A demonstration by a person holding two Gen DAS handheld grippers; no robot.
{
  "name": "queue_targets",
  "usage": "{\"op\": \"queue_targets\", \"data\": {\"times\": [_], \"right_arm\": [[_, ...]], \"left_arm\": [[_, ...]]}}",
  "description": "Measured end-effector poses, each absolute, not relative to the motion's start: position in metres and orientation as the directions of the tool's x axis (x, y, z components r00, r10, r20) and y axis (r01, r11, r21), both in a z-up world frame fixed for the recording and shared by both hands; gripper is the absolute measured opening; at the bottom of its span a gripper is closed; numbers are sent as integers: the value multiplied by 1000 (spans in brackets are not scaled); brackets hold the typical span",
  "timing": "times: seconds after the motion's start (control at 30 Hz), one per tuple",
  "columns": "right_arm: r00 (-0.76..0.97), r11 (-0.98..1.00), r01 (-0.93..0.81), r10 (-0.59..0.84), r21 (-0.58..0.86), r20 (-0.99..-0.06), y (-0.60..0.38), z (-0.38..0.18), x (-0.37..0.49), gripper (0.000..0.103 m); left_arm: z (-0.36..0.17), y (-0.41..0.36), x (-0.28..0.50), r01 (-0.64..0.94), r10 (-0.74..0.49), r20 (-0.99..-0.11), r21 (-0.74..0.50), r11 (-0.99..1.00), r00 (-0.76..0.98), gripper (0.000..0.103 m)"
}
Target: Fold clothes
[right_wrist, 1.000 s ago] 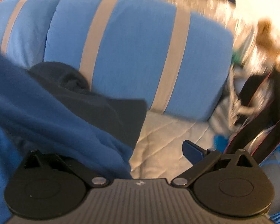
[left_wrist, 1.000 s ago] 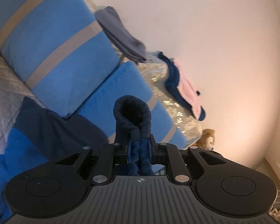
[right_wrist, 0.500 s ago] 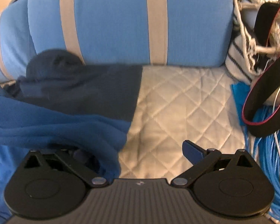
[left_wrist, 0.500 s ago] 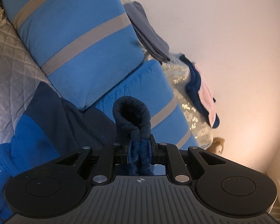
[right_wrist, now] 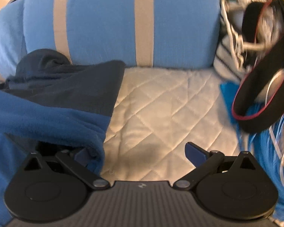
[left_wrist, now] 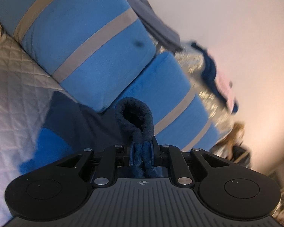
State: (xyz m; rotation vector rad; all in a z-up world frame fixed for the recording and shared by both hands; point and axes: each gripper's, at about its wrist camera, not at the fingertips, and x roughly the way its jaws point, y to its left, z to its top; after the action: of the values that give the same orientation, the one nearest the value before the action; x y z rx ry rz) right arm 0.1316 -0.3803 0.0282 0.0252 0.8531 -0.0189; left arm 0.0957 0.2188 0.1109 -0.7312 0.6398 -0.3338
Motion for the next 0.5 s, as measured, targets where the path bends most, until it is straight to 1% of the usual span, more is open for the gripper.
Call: {"op": "queue_targets", "data": {"times": [0.27,0.5], "right_arm": [[673,1000,-9,3,-4,-740,-374,31,127,103],[670,1000,-23,1,-20,-742,-368,30,125,103]], "left_arm": [[66,234,71,109,-473,-598,-542,833,647,16],[25,236,58,114,-466,-675,-497,860,572,16]]}}
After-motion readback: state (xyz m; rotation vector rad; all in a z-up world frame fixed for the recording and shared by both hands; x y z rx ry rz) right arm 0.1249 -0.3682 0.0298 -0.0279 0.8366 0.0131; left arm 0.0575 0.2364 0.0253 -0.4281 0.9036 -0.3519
